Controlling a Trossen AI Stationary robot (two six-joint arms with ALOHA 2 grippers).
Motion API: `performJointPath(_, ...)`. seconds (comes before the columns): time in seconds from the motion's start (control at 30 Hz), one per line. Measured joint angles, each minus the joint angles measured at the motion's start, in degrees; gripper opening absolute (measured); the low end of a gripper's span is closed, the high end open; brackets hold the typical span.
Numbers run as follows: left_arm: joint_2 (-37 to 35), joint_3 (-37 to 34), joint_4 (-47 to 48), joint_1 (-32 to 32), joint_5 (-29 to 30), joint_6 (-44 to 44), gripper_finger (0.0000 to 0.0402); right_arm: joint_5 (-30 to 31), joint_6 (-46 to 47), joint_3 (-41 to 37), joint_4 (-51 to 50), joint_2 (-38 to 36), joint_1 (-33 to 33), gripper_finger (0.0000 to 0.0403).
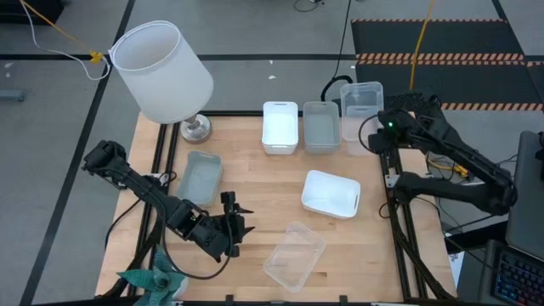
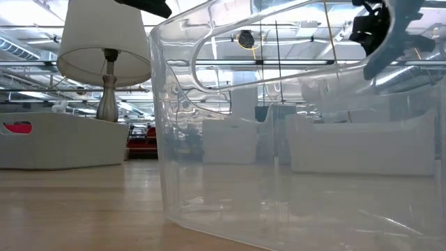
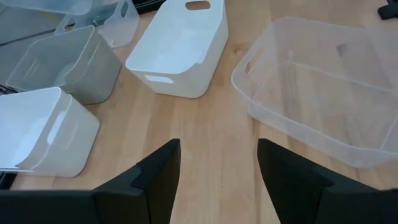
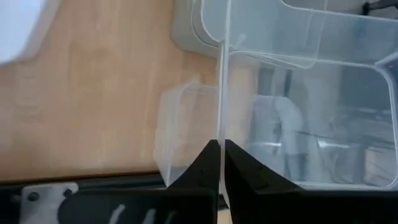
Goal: Stack baskets by color
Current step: Stack the middle transparent bin on top of the top transparent bin
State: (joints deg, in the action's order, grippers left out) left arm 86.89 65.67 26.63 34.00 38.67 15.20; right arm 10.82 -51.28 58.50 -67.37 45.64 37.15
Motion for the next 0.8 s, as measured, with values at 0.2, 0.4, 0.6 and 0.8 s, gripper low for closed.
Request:
performJointPath(0.2, 0.00, 0.00, 0.02, 0.11, -0.13, 0.01, 0.0214, -2.51, -0.73, 0.00, -1.21, 0.05, 5.24, 0.0002)
performJointPath(0.4, 0.00, 0.00, 0.02, 0.11, -0.15, 0.00, 0.0214, -7.31, -2.40, 0.01, -2.75, 0.25, 9.71, 0.0002)
performJointPath(0.6, 0.00, 0.00, 0.04, 0.11, -0.21, 0.00, 0.0214, -11.09, -2.85, 0.00, -2.80, 1.48, 13.42, 0.0002)
performJointPath(0.8, 0.00, 0.00, 0.04, 0.11, -0.24, 0.02, 0.0214, -11.00, -5.50, 0.00, -3.18, 2.98, 14.73, 0.0002)
